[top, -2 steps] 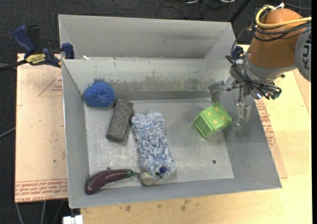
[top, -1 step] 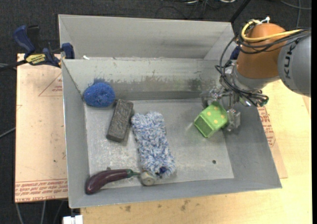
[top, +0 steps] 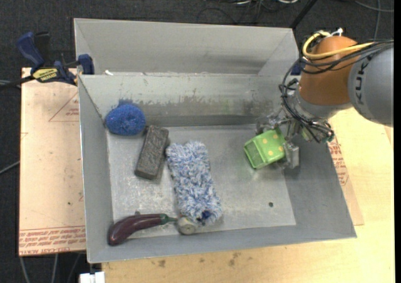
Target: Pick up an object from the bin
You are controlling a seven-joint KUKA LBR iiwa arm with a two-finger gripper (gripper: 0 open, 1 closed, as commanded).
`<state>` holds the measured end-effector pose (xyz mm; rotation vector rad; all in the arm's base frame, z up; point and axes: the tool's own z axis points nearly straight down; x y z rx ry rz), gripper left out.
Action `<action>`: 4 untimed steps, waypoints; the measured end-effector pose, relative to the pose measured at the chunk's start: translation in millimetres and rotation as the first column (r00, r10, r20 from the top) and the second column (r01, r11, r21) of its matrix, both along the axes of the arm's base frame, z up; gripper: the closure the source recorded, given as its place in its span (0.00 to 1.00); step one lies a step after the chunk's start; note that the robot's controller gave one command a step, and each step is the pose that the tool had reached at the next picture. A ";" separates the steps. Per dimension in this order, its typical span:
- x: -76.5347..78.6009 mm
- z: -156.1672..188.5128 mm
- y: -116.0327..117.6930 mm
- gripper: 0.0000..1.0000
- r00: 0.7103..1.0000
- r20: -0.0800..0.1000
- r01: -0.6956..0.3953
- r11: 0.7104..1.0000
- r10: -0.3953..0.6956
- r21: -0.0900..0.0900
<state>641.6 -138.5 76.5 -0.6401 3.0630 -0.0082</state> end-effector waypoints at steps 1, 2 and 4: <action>0.0 0.0 0.0 1.00 1.000 0.000 0.000 1.000 0.000 0.000; -0.8 2.4 0.5 1.00 1.000 -0.003 -0.001 1.000 0.001 0.001; -3.0 37.5 2.3 1.00 1.000 -0.015 -0.002 1.000 0.002 0.005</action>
Offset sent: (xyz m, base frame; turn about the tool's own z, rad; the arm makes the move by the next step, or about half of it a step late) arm 0.0001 -0.0001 0.0414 0.0000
